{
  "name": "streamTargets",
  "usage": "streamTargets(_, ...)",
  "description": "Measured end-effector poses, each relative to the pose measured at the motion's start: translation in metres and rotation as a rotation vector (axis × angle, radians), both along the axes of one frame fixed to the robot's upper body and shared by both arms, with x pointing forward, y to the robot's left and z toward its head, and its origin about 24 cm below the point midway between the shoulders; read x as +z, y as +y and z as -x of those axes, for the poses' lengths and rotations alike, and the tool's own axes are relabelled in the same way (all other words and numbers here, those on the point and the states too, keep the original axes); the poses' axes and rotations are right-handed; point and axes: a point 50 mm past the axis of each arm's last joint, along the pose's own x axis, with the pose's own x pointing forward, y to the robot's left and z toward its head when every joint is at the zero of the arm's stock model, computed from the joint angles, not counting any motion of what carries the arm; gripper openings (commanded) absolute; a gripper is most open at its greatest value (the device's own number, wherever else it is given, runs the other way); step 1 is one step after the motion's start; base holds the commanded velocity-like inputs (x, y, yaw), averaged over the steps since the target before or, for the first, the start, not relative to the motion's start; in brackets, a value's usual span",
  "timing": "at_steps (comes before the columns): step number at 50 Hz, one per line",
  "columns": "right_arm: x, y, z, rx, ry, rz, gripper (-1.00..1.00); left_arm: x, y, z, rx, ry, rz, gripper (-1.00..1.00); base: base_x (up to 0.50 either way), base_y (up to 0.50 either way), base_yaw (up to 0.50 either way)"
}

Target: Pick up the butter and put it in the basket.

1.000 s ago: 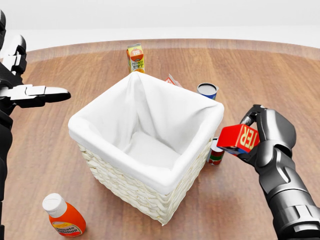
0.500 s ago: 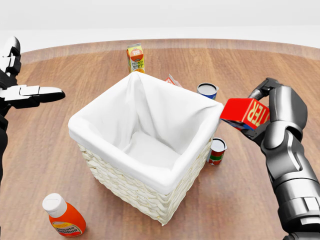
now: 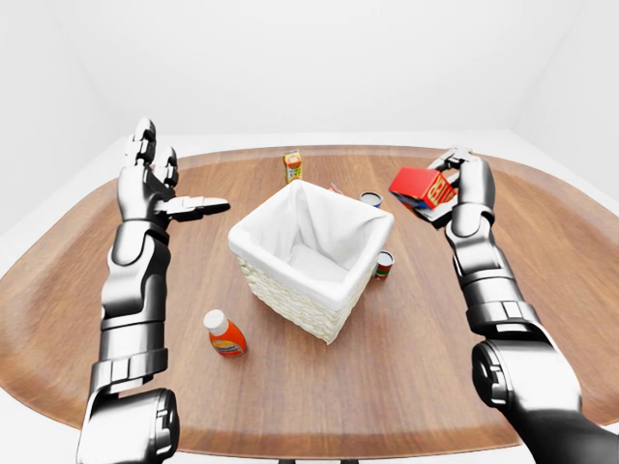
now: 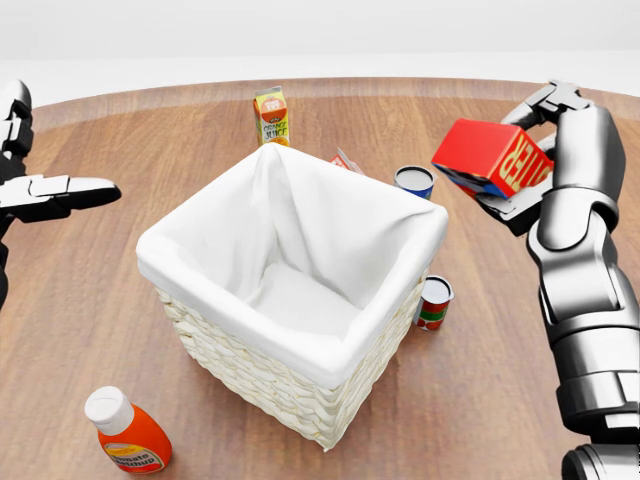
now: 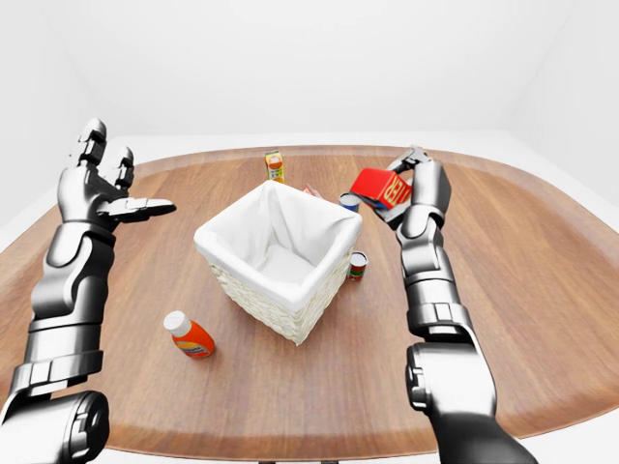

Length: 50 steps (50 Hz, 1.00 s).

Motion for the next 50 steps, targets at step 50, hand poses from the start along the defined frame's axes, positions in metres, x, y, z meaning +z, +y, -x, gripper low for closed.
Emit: streamTargets(50, 0.052, 0.094, -0.006, 0.381, -0.151, -0.084, -1.0, -0.005, 0.014, 0.006, 0.034, 0.01, 0.022, 1.0, 0.0, 0.0, 0.0)
